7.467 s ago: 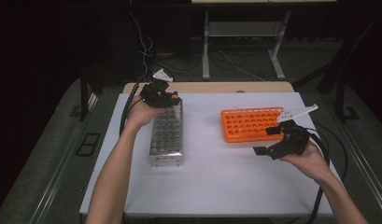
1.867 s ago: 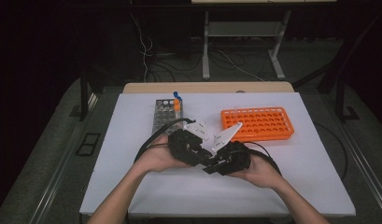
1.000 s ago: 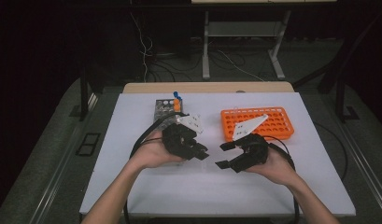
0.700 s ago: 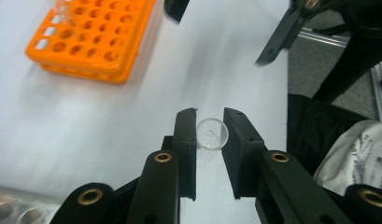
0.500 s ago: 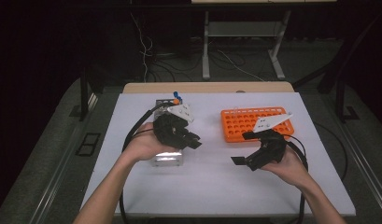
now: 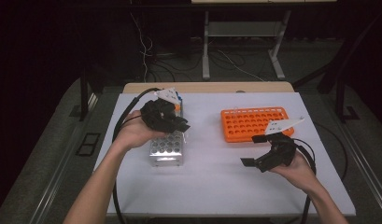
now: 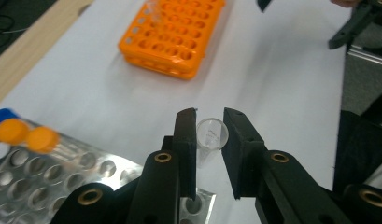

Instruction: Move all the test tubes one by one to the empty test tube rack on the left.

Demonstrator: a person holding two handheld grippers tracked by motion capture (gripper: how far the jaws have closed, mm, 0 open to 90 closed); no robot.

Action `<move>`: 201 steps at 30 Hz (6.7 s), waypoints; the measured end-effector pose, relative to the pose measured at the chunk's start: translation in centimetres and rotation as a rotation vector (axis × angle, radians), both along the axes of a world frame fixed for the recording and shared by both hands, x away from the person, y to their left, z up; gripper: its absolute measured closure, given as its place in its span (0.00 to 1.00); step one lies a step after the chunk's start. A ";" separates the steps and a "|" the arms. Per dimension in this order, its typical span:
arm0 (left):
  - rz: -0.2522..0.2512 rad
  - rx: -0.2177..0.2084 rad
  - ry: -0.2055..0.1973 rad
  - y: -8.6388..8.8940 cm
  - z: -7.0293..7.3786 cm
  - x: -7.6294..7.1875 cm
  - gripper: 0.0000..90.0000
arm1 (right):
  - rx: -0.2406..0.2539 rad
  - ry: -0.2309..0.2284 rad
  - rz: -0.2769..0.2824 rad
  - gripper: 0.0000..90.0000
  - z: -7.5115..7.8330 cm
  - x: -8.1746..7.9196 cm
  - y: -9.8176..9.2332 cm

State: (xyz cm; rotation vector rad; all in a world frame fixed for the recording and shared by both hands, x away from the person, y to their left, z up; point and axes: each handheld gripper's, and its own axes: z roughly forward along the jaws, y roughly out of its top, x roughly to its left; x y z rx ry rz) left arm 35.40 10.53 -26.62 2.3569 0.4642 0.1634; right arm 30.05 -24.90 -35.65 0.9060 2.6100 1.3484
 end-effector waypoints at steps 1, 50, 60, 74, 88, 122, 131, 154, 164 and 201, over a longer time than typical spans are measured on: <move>0.015 -0.001 -0.008 0.2 0.0 0.2 0.83 | 0.002 0.002 -0.003 0.00 -0.1 0.0 -0.1; 0.289 0.018 0.009 1.8 -6.0 7.8 0.83 | -0.032 0.000 -0.059 0.00 2.2 3.6 -1.5; 0.293 0.034 0.027 1.6 -6.8 7.9 0.82 | -0.018 0.032 -0.097 0.00 1.2 6.2 -1.9; 0.311 -0.017 0.080 2.1 -5.9 5.8 0.51 | -0.043 0.057 -0.135 0.00 -1.0 9.2 -1.5; 0.309 -0.103 0.112 3.0 -5.4 2.0 0.12 | -0.072 0.069 -0.153 0.00 -3.4 11.8 -0.1; 0.280 -0.161 0.090 4.2 -6.7 -2.6 0.00 | -0.166 -0.048 -0.188 0.83 -4.5 14.2 2.3; 0.269 -0.160 0.088 3.9 -6.5 -2.6 0.00 | -0.123 -0.082 -0.207 0.83 -2.5 13.3 1.6; 0.218 -0.160 0.073 2.2 -5.4 -2.9 0.00 | -0.110 -0.088 -0.087 0.83 2.3 8.1 1.4; 0.162 -0.154 0.061 0.8 -4.6 -3.4 0.00 | -0.117 -0.089 0.023 0.83 2.4 5.0 3.4; -0.177 -0.009 0.111 -5.2 -4.3 -5.2 0.33 | -0.184 -0.032 0.362 0.83 -0.4 -0.9 11.5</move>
